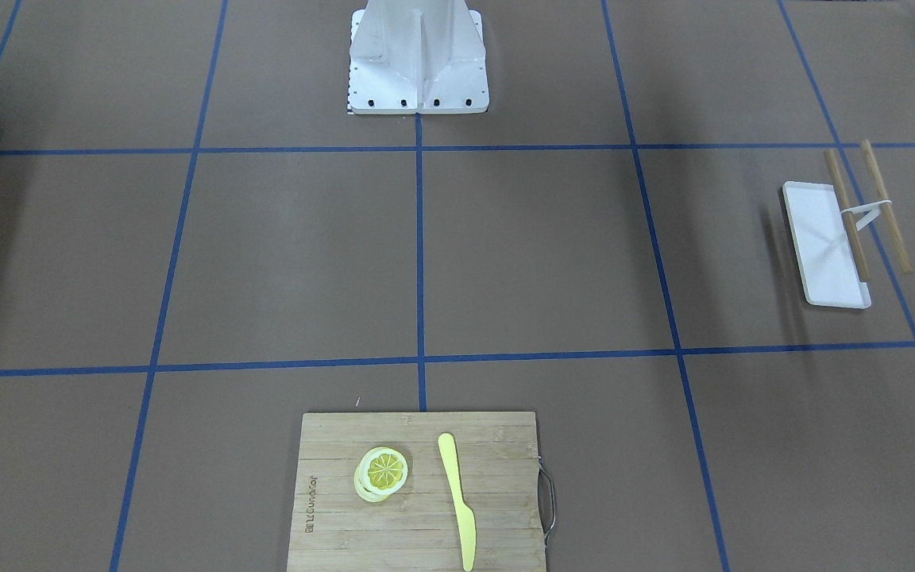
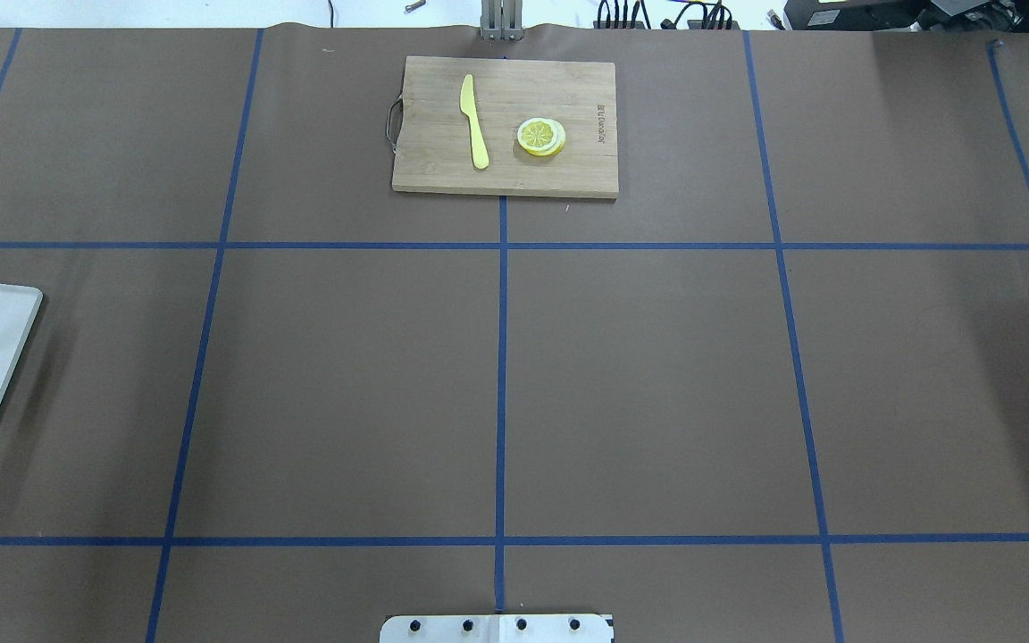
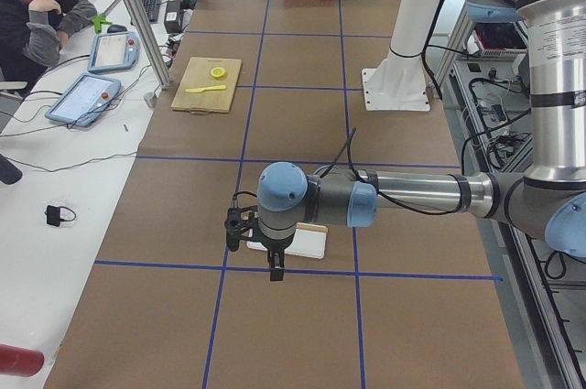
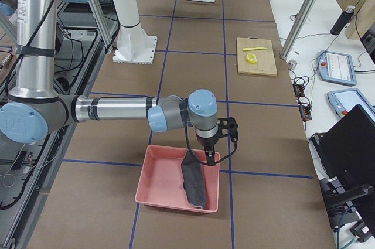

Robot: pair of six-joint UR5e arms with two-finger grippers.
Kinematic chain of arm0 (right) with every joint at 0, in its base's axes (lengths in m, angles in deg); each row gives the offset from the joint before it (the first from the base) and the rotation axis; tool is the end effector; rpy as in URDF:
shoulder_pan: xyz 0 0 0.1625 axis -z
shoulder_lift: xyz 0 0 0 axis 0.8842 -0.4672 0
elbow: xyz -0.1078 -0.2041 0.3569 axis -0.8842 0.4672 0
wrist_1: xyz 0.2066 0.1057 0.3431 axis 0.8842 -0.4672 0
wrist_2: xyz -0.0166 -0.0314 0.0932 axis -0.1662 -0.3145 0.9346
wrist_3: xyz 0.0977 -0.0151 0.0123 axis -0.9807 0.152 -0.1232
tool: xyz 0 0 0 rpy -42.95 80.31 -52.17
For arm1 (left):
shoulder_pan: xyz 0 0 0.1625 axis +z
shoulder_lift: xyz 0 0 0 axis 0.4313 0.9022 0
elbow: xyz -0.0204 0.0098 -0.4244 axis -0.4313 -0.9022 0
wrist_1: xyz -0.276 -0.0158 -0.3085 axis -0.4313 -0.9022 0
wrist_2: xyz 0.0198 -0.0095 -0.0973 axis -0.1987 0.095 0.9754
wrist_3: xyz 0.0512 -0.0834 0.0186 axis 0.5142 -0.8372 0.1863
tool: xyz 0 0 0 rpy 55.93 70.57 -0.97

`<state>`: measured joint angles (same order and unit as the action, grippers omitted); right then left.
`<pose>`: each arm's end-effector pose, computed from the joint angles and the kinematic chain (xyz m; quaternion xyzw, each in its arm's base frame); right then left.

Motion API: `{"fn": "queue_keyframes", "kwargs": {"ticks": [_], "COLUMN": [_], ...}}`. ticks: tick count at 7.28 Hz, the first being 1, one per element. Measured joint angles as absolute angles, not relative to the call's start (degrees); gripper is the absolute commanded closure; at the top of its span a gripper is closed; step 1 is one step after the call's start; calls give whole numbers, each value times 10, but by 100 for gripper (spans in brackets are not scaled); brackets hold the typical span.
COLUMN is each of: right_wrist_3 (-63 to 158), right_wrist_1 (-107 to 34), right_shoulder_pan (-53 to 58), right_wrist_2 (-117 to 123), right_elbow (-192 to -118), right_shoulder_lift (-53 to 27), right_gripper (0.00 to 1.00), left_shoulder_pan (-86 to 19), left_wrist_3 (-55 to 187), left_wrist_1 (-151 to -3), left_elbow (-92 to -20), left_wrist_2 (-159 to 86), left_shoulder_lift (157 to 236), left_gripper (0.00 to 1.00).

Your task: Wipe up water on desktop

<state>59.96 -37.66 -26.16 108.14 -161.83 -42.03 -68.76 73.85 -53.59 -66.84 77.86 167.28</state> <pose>0.0584 -0.4413 0.6301 0.0910 -0.3315 -0.0203 0.9388 -0.0939 -0.4200 0.6268 0.0319 0.3880 -0.0718 0.9183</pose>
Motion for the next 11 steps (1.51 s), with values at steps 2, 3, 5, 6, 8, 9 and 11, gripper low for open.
{"fn": "queue_keyframes", "kwargs": {"ticks": [2, 3, 5, 6, 8, 9, 11], "right_wrist_3": [616, 617, 618, 623, 656, 665, 669], "right_wrist_1": [-314, -301, -333, -366, -405, -417, -425], "right_shoulder_pan": [-260, -260, -265, -277, -302, -306, -308], "right_wrist_2": [1060, 1060, 1088, 1110, 1130, 1131, 1133], "right_elbow": [-1612, -1612, -1615, -1619, -1623, -1625, -1624], "right_shoulder_lift": [-469, -473, -464, -456, -451, -450, -452], "right_gripper": [0, 0, 0, 0, 0, 0, 0], "left_shoulder_pan": [-688, -688, -688, -688, -688, -688, -688], "left_wrist_3": [738, 738, 738, 738, 739, 739, 739], "left_wrist_1": [-536, -537, -537, -537, -537, -537, -537], "left_elbow": [-666, -666, -665, -664, -665, -664, -664], "left_wrist_2": [779, 779, 779, 779, 779, 779, 779], "left_shoulder_lift": [1674, 1674, 1674, 1674, 1674, 1674, 1674], "left_gripper": [1, 1, 1, 1, 1, 1, 1]}}
